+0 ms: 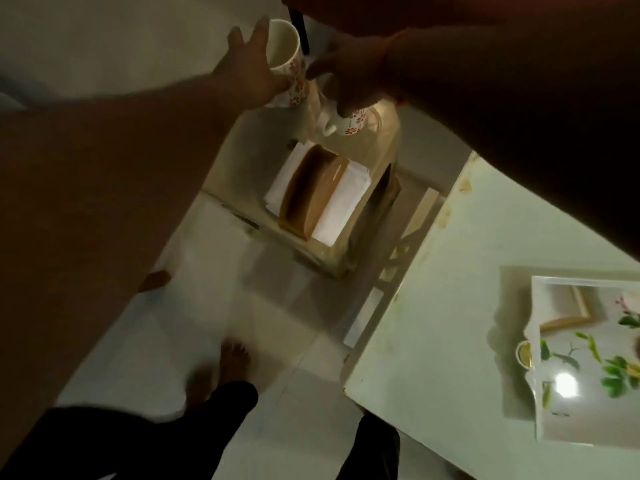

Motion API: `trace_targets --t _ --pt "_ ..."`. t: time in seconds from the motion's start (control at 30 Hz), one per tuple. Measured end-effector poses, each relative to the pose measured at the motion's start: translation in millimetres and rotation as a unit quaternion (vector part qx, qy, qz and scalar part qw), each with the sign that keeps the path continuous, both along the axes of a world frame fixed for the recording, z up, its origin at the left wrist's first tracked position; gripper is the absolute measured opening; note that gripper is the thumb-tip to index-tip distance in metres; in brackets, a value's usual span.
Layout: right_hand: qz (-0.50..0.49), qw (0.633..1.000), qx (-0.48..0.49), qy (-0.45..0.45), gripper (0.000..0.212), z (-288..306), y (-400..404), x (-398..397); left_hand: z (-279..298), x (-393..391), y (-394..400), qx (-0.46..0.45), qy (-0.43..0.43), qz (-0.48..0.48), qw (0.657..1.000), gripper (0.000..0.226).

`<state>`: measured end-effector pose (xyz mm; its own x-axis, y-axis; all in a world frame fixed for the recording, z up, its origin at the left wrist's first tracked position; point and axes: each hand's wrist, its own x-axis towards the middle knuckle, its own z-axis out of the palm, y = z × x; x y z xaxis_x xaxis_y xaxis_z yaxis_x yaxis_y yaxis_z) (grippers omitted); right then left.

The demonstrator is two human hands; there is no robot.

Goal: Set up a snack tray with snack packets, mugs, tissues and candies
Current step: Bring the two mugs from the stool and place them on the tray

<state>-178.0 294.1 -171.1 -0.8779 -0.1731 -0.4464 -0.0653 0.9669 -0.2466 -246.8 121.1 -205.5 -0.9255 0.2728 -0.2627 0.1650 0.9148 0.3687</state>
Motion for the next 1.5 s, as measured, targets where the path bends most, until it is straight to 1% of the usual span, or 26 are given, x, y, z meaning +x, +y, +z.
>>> trace_targets --t 0.1,0.27,0.4,0.5,0.6,0.67,0.73,0.77,0.9,0.97,1.03,1.17,1.27,1.37,1.5 --pt "0.001 1.000 0.014 0.027 0.080 -5 -1 3 -2 -6 11 -0.004 0.011 -0.003 1.000 0.090" --pt "-0.024 0.998 -0.004 0.056 0.081 -16 2 7 -2 -9 31 -0.009 0.027 0.028 0.999 0.078" --pt "-0.111 0.988 -0.061 0.092 0.077 -22 25 23 0 5 45 -0.015 0.060 0.006 0.998 0.076" --pt "-0.210 0.959 -0.107 0.155 0.079 -29 58 53 8 20 68 0.001 0.115 -0.014 0.993 0.078" --pt "-0.286 0.934 -0.110 0.185 0.079 -31 98 90 21 37 99 0.043 0.149 -0.039 0.987 0.077" --pt "-0.333 0.917 -0.112 0.187 0.075 -29 129 123 33 53 126 0.045 0.181 -0.073 0.980 0.074" --pt "-0.381 0.897 -0.110 0.194 0.072 -27 157 164 45 78 154 0.027 0.211 -0.133 0.968 0.075" --pt "-0.405 0.887 -0.105 0.196 0.071 -26 169 188 50 93 167 0.025 0.210 -0.171 0.962 0.077" --pt "-0.489 0.847 -0.093 0.187 0.072 -20 215 283 61 163 214 0.067 0.164 -0.298 0.938 0.081" --pt "-0.516 0.835 -0.081 0.174 0.071 -16 237 333 60 204 241 0.050 0.140 -0.350 0.925 0.083" --pt "-0.526 0.834 -0.071 0.152 0.070 -14 251 378 55 243 265 0.025 0.126 -0.390 0.912 0.084" --pt "-0.531 0.837 -0.066 0.116 0.073 -16 275 458 41 323 313 0.022 0.074 -0.418 0.905 0.083" --pt "-0.523 0.844 -0.065 0.099 0.075 -24 282 503 27 370 339 0.010 0.050 -0.429 0.902 0.083" --pt "-0.489 0.865 -0.059 0.093 0.074 -33 291 538 14 408 362 0.010 0.027 -0.429 0.903 0.081" --pt "-0.409 0.908 -0.044 0.082 0.074 -42 307 572 1 444 391 -0.012 0.012 -0.441 0.897 0.081"
